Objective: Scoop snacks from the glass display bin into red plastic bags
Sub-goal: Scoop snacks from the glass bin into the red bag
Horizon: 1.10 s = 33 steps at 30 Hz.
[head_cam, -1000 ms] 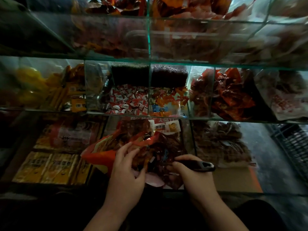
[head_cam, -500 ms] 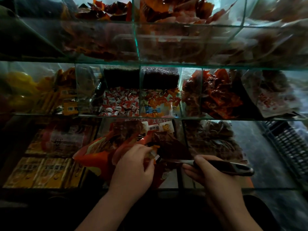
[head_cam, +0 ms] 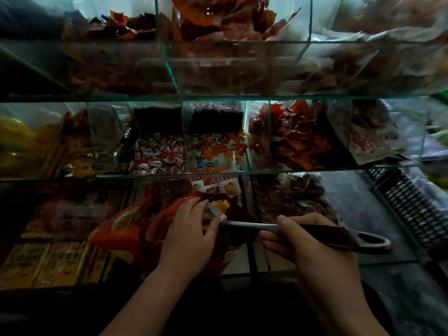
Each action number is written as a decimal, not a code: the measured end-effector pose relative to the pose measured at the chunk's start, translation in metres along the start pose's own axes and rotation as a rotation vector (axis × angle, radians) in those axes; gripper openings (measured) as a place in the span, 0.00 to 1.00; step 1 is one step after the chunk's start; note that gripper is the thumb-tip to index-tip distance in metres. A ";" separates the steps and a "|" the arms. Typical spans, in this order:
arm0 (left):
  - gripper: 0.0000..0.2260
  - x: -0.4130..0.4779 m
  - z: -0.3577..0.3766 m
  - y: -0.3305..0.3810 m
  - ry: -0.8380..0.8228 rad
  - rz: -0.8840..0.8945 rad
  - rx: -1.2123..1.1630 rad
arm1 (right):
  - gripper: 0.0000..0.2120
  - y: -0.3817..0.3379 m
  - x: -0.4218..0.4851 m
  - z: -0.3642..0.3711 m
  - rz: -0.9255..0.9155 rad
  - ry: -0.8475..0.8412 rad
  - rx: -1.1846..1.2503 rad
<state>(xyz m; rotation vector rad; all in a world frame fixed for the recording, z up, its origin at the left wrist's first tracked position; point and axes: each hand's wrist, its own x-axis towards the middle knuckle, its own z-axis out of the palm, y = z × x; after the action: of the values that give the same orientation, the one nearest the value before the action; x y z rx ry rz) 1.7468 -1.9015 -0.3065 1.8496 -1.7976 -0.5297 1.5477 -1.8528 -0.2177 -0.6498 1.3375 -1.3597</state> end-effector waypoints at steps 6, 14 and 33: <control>0.27 0.006 -0.007 0.010 0.210 0.111 -0.076 | 0.18 -0.015 -0.007 0.004 -0.049 -0.064 0.089; 0.22 0.077 -0.022 0.046 0.234 0.251 -0.121 | 0.03 -0.044 0.018 0.016 -0.087 -0.066 0.289; 0.17 0.076 -0.031 0.008 0.182 0.006 -0.553 | 0.05 -0.005 0.083 0.035 -1.060 -0.148 -0.709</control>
<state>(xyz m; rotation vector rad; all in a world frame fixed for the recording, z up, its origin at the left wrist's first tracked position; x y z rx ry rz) 1.7628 -1.9748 -0.2717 1.4550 -1.3609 -0.7416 1.5551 -1.9417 -0.2288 -2.1116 1.3836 -1.5323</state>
